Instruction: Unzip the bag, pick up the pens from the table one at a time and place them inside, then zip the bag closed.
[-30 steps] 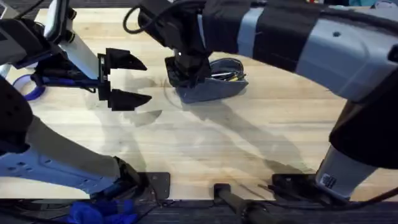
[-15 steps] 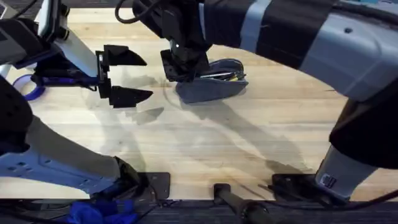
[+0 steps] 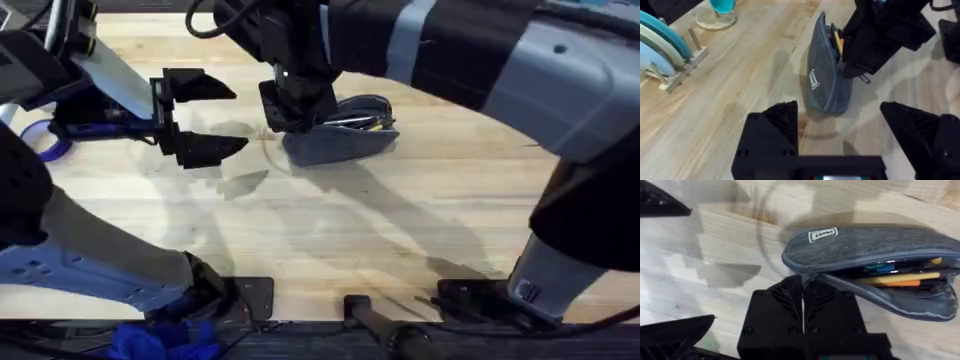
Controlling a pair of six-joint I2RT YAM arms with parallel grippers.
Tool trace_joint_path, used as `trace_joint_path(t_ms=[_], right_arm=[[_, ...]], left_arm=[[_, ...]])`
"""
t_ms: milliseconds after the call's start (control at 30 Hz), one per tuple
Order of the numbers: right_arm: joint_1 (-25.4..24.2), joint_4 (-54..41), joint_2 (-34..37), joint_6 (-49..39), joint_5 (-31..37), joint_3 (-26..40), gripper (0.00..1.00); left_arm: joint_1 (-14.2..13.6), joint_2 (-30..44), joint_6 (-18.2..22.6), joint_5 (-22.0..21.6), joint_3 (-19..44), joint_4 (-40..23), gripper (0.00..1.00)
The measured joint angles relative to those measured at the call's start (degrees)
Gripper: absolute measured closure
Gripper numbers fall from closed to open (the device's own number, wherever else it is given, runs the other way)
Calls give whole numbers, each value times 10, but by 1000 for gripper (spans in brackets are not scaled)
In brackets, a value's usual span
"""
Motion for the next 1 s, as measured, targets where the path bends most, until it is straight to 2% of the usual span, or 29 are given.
trace_joint_path(t_ms=[233,467,767,1000], right_arm=[[0,0,0,0,0,0,971],[0,0,0,0,0,0,971],[0,0,0,0,0,0,971],[0,0,0,0,0,0,971]], left_arm=[[-3,0,0,-8,0,32,20],[-21,0,-2,-20,0,55,49],[-61,43,-20,-24,0,92,61],[-109,72,-79,-24,0,147,65]])
